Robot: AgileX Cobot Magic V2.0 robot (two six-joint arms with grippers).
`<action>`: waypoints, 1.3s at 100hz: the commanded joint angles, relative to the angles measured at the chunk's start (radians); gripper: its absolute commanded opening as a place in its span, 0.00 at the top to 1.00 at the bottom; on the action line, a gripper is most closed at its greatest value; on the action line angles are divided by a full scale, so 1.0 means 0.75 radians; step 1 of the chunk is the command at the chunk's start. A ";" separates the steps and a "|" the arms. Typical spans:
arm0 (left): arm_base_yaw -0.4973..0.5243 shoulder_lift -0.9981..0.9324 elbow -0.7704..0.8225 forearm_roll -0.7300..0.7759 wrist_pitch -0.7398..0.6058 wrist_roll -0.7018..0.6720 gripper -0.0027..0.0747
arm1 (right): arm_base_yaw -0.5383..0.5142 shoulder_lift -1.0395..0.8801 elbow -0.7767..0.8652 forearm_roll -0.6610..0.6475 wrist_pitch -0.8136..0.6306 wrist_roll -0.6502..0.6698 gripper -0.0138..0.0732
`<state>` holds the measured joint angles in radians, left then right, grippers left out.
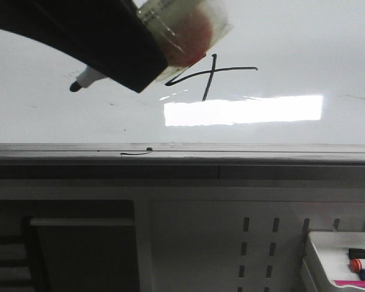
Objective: Write number 4 on whiteboard
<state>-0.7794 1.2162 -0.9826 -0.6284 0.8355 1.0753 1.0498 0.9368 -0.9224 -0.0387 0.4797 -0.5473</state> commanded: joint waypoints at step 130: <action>-0.138 0.329 0.149 -0.917 -1.657 -0.246 0.99 | -0.317 -0.394 0.036 0.031 -0.124 0.235 0.91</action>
<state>-0.8798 1.4662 -0.8198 -1.3213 -0.3649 0.9052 0.8185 0.6433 -0.8681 -0.0171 0.4663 -0.3963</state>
